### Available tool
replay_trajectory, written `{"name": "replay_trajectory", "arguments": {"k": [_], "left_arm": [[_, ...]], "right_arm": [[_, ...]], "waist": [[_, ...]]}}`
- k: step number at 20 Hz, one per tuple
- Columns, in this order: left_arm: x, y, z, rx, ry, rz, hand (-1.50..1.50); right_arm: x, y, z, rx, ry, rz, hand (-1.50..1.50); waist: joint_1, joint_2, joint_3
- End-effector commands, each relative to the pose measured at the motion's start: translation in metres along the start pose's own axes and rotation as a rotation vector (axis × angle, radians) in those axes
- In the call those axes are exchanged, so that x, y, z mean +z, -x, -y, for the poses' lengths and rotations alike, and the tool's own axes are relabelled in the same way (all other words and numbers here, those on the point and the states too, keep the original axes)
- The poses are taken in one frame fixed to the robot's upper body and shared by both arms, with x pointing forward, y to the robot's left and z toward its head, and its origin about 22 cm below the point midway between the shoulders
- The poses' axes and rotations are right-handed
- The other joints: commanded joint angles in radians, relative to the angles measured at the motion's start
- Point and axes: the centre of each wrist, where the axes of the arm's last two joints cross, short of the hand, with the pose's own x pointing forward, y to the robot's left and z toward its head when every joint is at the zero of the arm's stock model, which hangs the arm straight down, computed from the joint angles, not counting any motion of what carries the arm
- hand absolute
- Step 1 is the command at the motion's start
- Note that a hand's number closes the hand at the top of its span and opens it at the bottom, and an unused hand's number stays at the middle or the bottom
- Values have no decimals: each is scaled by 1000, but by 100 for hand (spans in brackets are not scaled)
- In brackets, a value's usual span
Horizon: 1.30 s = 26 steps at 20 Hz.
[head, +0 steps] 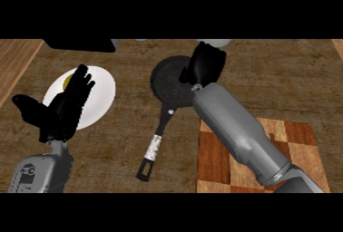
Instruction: Pick the tomato from the cutting board and place it in the pan
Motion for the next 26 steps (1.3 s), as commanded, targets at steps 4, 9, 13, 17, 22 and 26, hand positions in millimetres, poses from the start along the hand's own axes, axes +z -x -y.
{"name": "replay_trajectory", "arguments": {"k": [4, 9, 13, 17, 22, 26], "left_arm": [[-8, -8, 2, 7, 0, 17, 0], [12, -1, 0, -5, 10, -4, 0], [4, -2, 2, 8, -6, 5, 0], [-1, -1, 6, -1, -18, -5, 0], [7, 5, -24, 14, -48, -11, 0], [12, 4, -27, 14, -71, -36, 0]], "right_arm": [[-5, 31, -32, -121, -95, -332, -150], [-3, 51, -51, -195, -180, -330, -150], [-3, 46, -48, -296, -104, -267, -150], [0, 46, -40, -535, 45, -261, -150], [18, 57, -37, -749, 77, -318, -150], [51, 69, -34, -872, 75, -273, -150]], "waist": [[8, 8, 1], [3, -4, 2], [-8, -5, 1], [-30, -8, 3], [-55, -22, 2], [-80, -30, 1]]}}
